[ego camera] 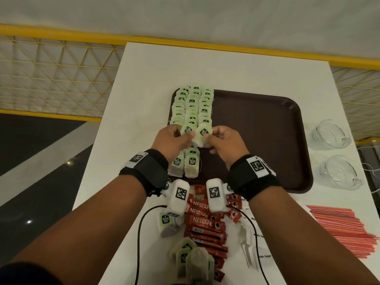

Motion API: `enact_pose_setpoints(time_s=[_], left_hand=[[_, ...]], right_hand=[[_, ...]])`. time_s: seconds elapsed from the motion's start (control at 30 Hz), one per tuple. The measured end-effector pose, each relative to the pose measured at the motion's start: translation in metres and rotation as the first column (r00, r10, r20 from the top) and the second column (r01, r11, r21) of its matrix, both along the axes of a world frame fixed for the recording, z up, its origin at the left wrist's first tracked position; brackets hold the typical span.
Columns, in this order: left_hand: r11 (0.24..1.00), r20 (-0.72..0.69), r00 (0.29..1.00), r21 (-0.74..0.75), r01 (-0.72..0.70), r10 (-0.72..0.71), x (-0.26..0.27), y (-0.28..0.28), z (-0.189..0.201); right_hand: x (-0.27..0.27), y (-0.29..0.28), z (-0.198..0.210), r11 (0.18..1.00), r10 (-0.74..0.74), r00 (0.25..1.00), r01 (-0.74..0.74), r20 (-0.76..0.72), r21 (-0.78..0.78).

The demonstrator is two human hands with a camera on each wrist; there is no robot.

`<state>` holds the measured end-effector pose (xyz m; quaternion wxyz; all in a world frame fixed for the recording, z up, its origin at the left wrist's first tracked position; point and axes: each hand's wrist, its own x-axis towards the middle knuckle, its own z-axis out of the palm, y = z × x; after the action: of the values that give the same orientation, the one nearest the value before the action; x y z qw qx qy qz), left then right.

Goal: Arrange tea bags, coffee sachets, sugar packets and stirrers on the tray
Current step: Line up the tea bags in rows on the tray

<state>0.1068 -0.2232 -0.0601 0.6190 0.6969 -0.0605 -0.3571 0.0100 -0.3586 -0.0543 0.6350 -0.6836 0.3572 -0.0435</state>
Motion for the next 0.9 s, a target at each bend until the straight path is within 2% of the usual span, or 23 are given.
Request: enact_pose_setpoints(time_s=[0.13, 0.23, 0.33, 0.43, 0.63, 0.7, 0.8, 0.9], left_hand=[[1.0, -0.026, 0.999, -0.008, -0.029, 0.028, 0.007, 0.001, 0.002], [0.999, -0.006, 1.0, 0.023, -0.028, 0.028, 0.013, 0.006, 0.003], [0.997, 0.047, 0.999, 0.07, -0.015, 0.012, 0.017, 0.011, 0.002], [0.997, 0.099, 0.995, 0.081, -0.004, -0.004, 0.017, 0.016, 0.001], [0.997, 0.176, 0.984, 0.061, -0.044, 0.033, 0.018, 0.026, 0.001], [0.997, 0.195, 0.981, 0.076, -0.034, 0.019, 0.018, 0.028, 0.002], [0.996, 0.237, 0.971, 0.093, -0.009, -0.013, 0.016, 0.03, 0.006], [0.993, 0.257, 0.965, 0.116, 0.023, -0.052, 0.013, 0.029, 0.012]], right_hand=[[-0.005, -0.013, -0.007, 0.995, -0.07, 0.997, 0.072, -0.022, 0.065], [-0.01, -0.02, -0.013, 0.993, 0.055, 0.992, -0.066, -0.112, -0.094], [-0.012, -0.018, -0.02, 0.957, 0.139, 0.975, -0.177, -0.172, -0.23], [-0.006, -0.014, -0.026, 0.941, 0.071, 0.978, -0.131, -0.195, -0.311], [0.006, -0.007, -0.028, 0.96, -0.056, 0.979, -0.001, -0.198, -0.28], [0.007, -0.005, -0.029, 0.954, -0.069, 0.974, 0.001, -0.217, -0.301], [0.005, -0.006, -0.028, 0.907, -0.076, 0.964, -0.04, -0.255, -0.419], [0.002, -0.004, -0.012, 0.893, -0.011, 0.987, -0.062, -0.161, -0.445]])
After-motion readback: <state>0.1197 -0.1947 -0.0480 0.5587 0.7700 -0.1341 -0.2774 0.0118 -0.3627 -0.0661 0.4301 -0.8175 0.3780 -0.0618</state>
